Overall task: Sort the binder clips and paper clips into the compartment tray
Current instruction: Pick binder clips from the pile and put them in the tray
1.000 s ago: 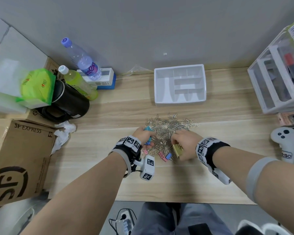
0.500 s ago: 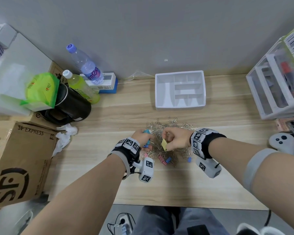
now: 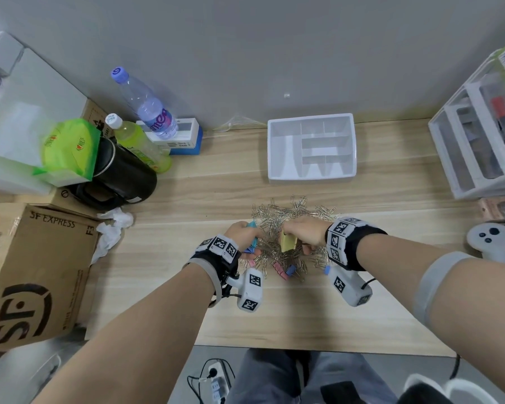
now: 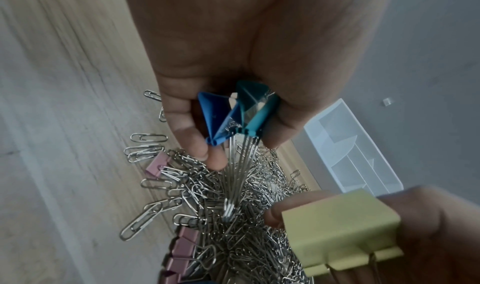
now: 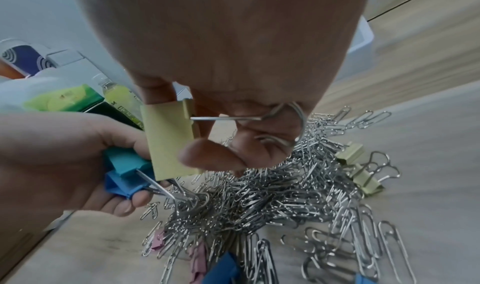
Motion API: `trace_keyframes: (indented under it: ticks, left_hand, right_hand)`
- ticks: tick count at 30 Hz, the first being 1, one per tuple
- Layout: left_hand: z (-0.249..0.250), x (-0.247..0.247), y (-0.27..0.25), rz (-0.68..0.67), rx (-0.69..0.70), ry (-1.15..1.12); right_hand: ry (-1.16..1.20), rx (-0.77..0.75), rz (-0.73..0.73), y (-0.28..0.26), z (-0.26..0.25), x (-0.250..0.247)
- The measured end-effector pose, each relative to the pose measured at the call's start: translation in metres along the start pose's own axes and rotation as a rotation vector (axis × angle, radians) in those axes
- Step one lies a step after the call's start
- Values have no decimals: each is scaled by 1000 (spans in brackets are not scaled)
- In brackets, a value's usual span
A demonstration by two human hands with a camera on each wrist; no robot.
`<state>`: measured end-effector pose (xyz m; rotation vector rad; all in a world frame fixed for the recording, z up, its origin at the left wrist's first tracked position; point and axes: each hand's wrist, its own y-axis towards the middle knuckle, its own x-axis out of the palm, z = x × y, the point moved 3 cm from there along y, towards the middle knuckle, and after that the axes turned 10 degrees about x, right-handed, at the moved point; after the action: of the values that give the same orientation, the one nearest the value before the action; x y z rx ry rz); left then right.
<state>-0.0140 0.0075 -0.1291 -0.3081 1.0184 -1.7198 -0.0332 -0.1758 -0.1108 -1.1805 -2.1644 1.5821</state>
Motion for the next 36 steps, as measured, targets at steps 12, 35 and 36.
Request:
trace_keyframes:
  ticks: [12, 35, 36]
  left_hand:
    - [21, 5, -5, -44, 29, 21]
    - [62, 24, 6, -169, 98, -343]
    - [62, 23, 7, -182, 100, -334]
  right_hand:
    - [26, -85, 61, -9, -1, -13]
    - [61, -472, 325, -17, -27, -50]
    - [69, -475, 315, -17, -27, -50]
